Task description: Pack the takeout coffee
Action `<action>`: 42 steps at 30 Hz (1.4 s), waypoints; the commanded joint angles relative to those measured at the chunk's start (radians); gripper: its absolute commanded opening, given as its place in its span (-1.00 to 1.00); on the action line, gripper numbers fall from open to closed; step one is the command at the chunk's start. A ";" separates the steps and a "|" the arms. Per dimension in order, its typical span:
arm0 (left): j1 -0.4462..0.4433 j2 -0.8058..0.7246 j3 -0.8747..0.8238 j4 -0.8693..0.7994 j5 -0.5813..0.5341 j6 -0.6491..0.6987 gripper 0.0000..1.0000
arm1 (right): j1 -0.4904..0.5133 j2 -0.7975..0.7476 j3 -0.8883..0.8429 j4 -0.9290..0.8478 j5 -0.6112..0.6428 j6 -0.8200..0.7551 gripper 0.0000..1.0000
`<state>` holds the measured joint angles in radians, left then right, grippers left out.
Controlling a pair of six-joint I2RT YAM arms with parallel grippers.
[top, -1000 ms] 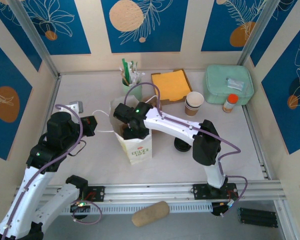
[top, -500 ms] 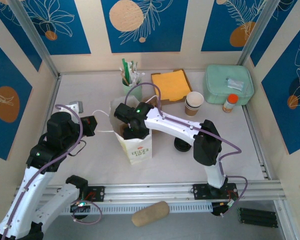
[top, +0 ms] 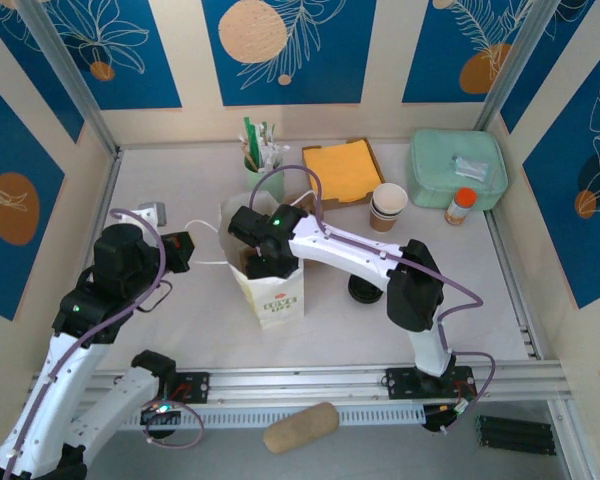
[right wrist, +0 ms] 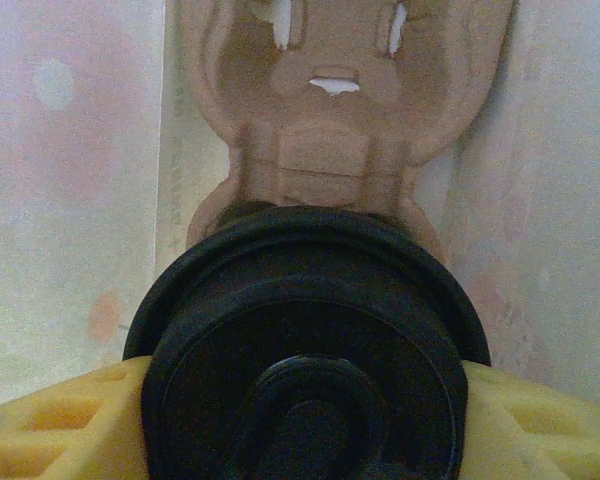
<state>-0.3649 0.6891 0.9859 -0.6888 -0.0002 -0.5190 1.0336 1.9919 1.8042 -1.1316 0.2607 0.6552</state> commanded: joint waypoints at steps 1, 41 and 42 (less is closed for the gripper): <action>-0.003 -0.007 0.001 0.001 0.000 -0.010 -1.00 | 0.011 0.123 -0.060 -0.016 -0.060 0.000 0.03; -0.002 0.002 0.006 0.000 -0.004 -0.003 -1.00 | 0.023 0.105 0.132 -0.124 -0.057 -0.054 0.99; -0.005 0.001 0.006 0.000 -0.004 -0.003 -1.00 | 0.025 0.106 0.137 -0.128 -0.057 -0.055 0.98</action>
<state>-0.3649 0.6895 0.9859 -0.6888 -0.0002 -0.5190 1.0454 2.0636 1.9289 -1.2263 0.2386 0.6090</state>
